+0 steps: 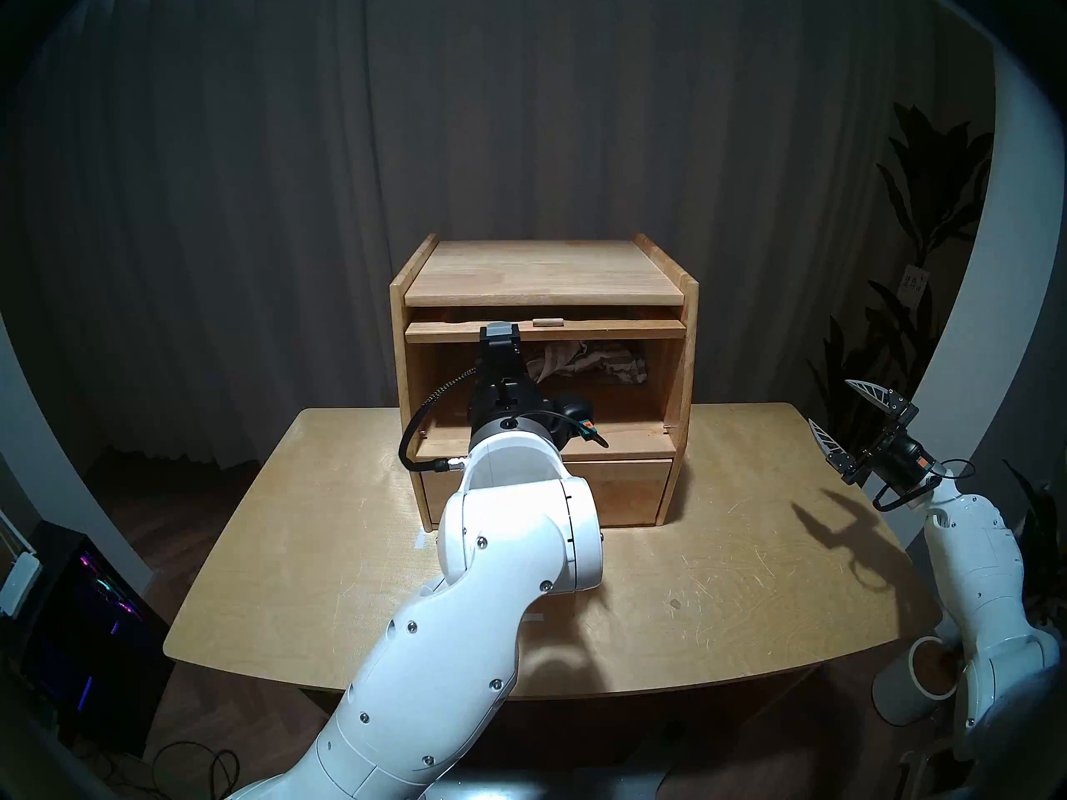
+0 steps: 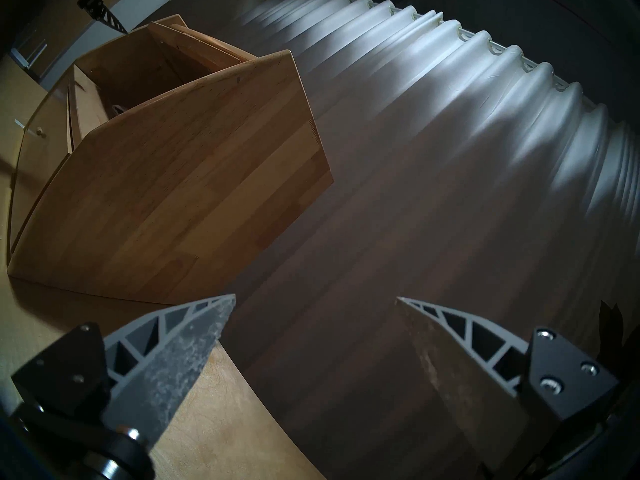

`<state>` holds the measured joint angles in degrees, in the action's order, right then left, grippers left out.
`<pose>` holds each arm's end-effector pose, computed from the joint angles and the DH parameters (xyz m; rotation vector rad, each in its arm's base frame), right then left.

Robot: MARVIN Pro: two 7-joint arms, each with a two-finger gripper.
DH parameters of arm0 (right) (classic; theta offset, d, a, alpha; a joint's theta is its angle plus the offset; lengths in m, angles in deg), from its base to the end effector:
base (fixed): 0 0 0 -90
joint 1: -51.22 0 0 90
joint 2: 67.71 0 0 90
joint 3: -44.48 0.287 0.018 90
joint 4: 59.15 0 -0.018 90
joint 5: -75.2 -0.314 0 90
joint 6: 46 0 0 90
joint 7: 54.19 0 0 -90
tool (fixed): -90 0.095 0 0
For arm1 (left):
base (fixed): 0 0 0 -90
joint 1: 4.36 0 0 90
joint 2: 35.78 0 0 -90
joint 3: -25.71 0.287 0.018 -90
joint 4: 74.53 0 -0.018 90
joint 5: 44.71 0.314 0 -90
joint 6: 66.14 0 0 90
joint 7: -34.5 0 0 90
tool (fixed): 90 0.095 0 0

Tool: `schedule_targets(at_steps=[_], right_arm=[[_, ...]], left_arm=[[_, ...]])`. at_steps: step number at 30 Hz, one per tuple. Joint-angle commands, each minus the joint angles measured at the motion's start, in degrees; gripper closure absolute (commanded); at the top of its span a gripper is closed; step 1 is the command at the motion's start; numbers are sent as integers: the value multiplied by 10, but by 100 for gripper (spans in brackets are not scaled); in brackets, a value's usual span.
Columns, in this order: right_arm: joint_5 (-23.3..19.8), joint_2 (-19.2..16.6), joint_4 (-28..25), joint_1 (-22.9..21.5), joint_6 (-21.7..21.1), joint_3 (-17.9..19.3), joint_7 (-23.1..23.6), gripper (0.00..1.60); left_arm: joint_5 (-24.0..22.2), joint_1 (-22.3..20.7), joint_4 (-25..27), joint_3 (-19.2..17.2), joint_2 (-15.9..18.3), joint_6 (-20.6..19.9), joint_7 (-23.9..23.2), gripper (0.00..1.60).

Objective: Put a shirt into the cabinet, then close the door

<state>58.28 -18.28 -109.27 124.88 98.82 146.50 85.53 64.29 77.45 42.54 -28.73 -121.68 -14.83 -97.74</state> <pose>0.4087 -0.3166 -0.2449 1.4316 1.1687 2.2923 0.3651 -0.1547 -0.1371 -1.2809 1.1328 -1.1159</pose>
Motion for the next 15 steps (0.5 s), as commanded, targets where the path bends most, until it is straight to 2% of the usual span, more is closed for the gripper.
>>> schedule_targets(at_steps=[1, 5, 15], right_arm=[[-13, 1, -2, -13, 2, 9, 13, 0], [-17, 3, 0, -14, 2, 11, 17, 0], [-24, 6, 3, -18, 2, 16, 27, 0]], left_arm=[[-1, -66, -34, -20, -28, 18, 18, 0], [-7, -83, -46, -22, -32, 21, 17, 0], [-28, -80, -71, -36, -33, 29, 23, 0]])
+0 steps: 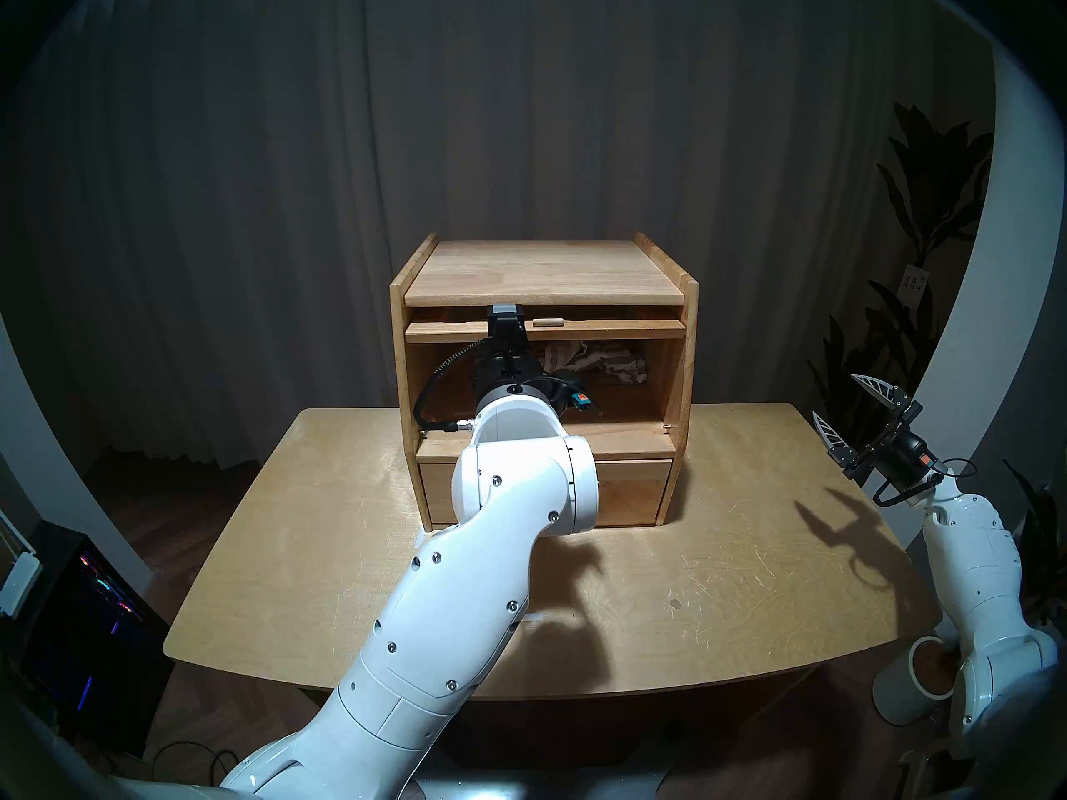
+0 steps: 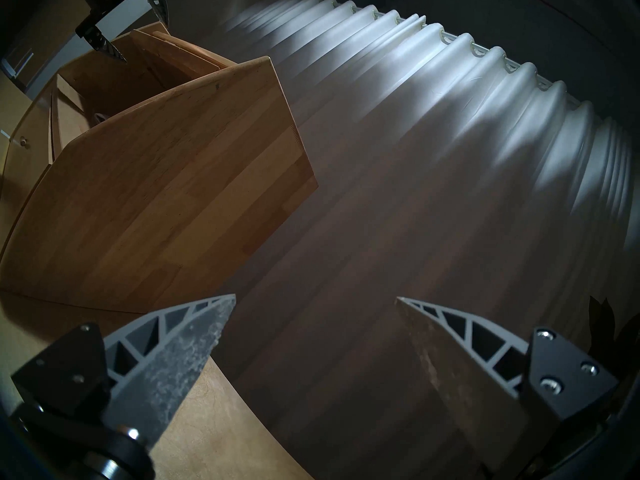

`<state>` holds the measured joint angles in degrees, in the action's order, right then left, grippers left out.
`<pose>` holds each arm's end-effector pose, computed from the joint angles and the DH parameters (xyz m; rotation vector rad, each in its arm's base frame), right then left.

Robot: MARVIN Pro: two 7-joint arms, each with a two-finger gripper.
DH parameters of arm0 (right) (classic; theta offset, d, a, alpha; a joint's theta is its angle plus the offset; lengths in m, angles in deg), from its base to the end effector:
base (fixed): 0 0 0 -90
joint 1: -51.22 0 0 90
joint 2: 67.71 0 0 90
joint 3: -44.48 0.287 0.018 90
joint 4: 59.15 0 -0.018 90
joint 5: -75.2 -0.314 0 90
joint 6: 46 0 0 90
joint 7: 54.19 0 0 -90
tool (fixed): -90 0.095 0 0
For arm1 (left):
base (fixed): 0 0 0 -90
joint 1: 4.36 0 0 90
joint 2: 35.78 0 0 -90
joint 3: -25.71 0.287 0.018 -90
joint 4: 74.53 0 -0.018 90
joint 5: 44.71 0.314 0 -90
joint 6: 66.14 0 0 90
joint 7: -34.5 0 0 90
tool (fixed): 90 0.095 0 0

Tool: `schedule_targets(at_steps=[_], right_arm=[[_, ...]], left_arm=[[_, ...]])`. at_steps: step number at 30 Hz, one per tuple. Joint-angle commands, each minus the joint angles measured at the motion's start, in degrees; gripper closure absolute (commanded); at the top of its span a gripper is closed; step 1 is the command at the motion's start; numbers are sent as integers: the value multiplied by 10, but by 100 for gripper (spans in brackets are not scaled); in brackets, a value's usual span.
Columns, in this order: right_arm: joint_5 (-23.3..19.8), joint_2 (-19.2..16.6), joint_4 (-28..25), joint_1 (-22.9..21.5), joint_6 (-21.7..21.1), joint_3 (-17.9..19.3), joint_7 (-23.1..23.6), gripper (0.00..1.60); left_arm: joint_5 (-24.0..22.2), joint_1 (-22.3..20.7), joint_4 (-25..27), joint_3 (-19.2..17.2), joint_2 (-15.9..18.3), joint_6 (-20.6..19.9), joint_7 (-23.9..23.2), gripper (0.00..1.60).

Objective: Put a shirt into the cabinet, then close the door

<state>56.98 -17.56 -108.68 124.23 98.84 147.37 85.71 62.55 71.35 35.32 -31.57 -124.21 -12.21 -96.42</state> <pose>0.4103 -0.3181 -0.2425 1.4156 1.1119 2.3261 0.4045 -0.1552 -0.1302 -1.2582 1.1327 -1.0946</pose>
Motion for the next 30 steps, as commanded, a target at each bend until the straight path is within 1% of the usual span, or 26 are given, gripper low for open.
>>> schedule_targets(at_steps=[1, 6, 14, 18, 22, 30], right_arm=[[-12, -1, -3, -11, 2, 8, 26, 0], [-14, 0, -1, -12, 2, 9, 29, 0], [-17, 0, 0, -13, 2, 9, 30, 0], [-17, 0, 0, -13, 2, 9, 30, 0], [-18, 0, 1, -13, 2, 9, 29, 0], [-18, 0, 1, -14, 2, 9, 29, 0]], left_arm=[[-14, -16, -1, -9, -7, 2, 10, 0], [-29, -6, -10, -17, -1, 3, 17, 0], [-57, -11, -26, -34, 5, 17, 35, 0], [-72, -11, -46, -38, 7, 24, 49, 0], [-87, -18, -68, -39, 6, 33, 72, 0], [-113, -48, -109, -53, -2, 50, 115, 0]])
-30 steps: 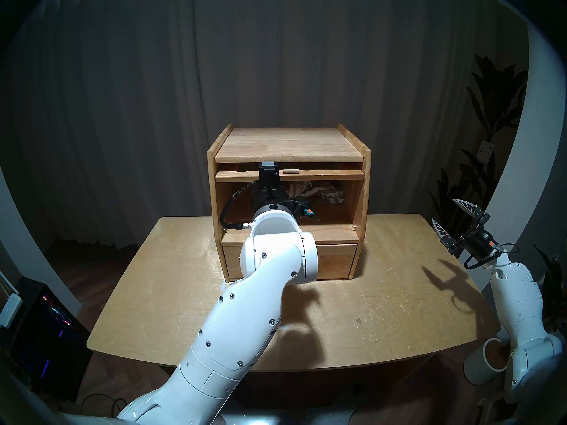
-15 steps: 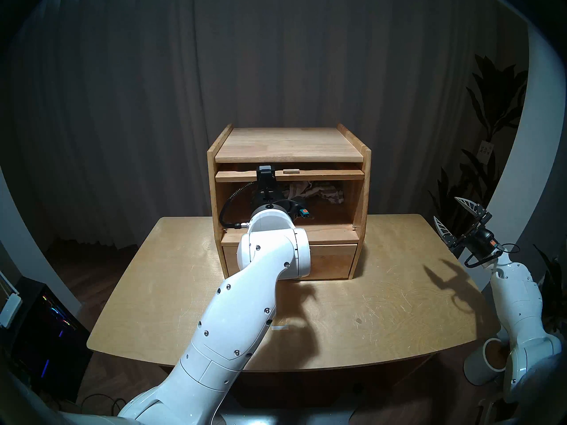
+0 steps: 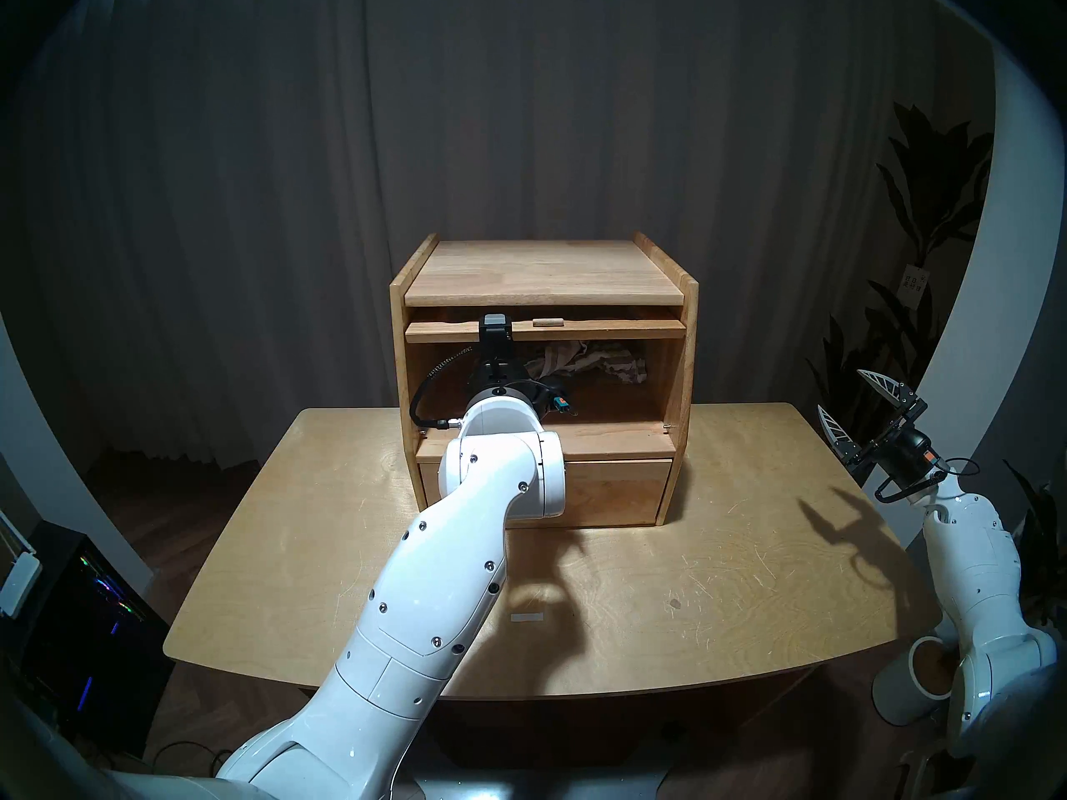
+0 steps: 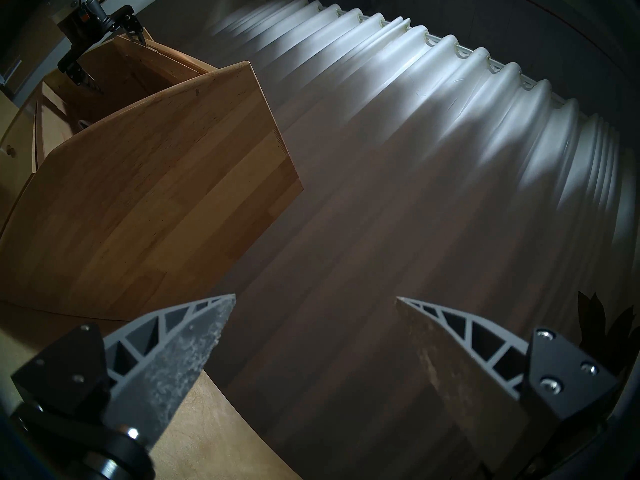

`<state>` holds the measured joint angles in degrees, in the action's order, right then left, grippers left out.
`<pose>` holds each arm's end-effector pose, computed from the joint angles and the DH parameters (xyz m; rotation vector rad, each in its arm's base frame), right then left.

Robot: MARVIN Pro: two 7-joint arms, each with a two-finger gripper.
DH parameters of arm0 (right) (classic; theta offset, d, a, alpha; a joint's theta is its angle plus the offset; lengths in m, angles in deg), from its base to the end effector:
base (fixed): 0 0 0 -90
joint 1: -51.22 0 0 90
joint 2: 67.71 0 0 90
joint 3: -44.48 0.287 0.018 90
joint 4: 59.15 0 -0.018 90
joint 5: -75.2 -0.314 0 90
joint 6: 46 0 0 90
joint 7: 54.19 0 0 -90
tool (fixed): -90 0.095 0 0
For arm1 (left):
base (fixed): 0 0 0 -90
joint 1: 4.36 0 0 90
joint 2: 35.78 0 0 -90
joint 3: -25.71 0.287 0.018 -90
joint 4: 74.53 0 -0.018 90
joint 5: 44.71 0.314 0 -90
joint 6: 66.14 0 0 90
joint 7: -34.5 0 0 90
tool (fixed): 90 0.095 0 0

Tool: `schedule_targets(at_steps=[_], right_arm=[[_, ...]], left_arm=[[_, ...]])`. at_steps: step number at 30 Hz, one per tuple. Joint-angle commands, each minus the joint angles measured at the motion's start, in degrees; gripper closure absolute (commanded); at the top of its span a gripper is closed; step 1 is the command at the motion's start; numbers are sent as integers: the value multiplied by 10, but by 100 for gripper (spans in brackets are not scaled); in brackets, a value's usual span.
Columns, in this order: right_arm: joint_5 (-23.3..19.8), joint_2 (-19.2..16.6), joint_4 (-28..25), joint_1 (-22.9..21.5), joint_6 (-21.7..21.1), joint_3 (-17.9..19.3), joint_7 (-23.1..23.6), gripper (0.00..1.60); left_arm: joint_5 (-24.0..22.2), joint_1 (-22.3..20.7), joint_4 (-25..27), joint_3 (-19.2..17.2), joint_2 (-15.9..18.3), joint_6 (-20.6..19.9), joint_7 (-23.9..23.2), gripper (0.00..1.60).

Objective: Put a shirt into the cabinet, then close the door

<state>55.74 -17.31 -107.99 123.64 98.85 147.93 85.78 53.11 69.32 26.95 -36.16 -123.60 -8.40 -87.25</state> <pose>0.4110 -0.3215 -0.2397 1.4036 1.0640 2.3492 0.4429 -0.1368 -0.1587 -1.2595 1.1651 -1.1134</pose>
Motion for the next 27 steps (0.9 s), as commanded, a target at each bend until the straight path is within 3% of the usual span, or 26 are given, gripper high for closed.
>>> schedule_targets(at_steps=[1, 8, 9, 10, 14, 27], right_arm=[[-6, -2, -6, -8, 2, 3, 28, 0], [-7, -2, -6, -8, 2, 3, 29, 0], [-7, -2, -6, -8, 2, 3, 29, 0], [-7, -2, -5, -8, 2, 3, 29, 0], [-8, -2, -5, -8, 2, 3, 31, 0], [-6, -3, -5, -7, 2, 1, 23, 0]], left_arm=[[-22, -32, -29, -9, -10, 14, 28, 0], [-46, -53, -50, -22, -18, 28, 48, 0], [-55, -53, -50, -27, -21, 31, 46, 38], [-60, -54, -50, -29, -21, 33, 47, 160], [-71, -43, -40, -37, -24, 35, 50, 160], [-112, 57, 99, -54, 0, 36, -1, 160]])
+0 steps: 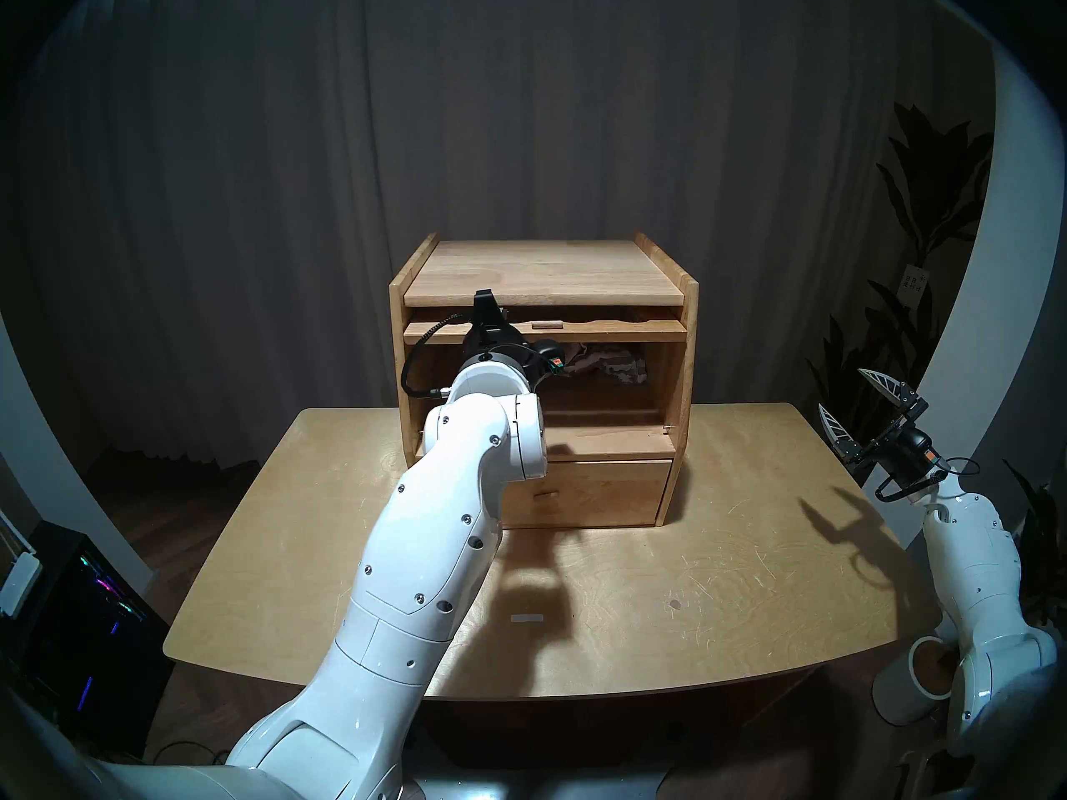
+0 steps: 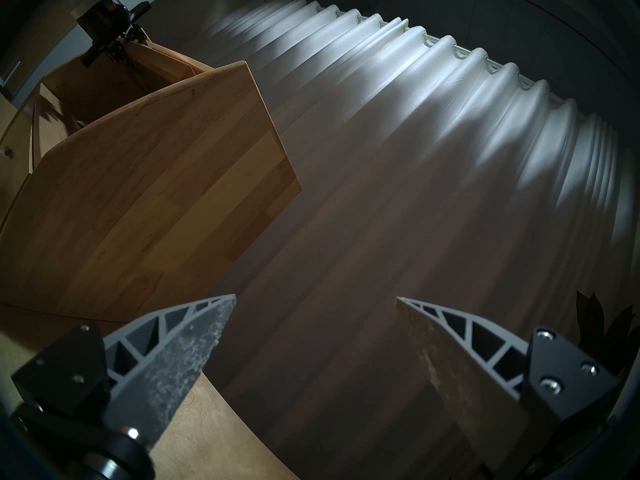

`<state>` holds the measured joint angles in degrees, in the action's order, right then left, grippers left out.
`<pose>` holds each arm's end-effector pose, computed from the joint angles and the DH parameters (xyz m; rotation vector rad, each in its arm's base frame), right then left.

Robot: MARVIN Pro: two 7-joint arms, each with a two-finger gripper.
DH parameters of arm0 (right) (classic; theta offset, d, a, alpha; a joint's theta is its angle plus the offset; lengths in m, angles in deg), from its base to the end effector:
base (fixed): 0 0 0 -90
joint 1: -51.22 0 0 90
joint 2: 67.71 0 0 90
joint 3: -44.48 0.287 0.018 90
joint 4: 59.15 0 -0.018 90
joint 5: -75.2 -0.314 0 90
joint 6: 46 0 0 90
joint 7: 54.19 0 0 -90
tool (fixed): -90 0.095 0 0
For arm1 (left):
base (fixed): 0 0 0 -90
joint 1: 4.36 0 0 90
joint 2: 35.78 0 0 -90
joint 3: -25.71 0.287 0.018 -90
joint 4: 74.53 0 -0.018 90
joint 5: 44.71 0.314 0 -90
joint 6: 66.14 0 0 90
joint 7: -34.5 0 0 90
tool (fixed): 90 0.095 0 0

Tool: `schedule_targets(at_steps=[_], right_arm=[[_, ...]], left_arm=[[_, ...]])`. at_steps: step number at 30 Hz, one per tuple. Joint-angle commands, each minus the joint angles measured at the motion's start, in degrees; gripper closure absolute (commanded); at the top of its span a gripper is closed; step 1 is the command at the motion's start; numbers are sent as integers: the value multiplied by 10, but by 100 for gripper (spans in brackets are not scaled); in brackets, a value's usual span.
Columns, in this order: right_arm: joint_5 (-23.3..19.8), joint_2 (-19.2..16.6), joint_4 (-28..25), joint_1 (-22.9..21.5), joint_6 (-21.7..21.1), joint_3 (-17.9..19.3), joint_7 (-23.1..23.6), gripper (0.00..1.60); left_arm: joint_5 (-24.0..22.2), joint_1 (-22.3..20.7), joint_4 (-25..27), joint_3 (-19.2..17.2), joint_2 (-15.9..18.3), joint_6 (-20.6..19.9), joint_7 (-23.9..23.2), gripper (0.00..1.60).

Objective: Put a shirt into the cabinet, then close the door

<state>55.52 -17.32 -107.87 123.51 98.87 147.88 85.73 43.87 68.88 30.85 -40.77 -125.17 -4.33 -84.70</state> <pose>0.4114 -0.3219 -0.2391 1.4013 1.0576 2.3527 0.4449 -0.1255 -0.1257 -1.3156 1.1099 -1.3088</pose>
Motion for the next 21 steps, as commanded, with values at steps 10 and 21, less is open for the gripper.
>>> schedule_targets(at_steps=[10, 21], right_arm=[[-3, -3, -7, -6, 1, 0, 21, 0], [-3, -3, -7, -6, 1, 0, 22, 0]], left_arm=[[-45, 123, 152, -9, 43, -7, -57, 160], [-70, 192, 249, -36, 67, -15, -65, 160]])
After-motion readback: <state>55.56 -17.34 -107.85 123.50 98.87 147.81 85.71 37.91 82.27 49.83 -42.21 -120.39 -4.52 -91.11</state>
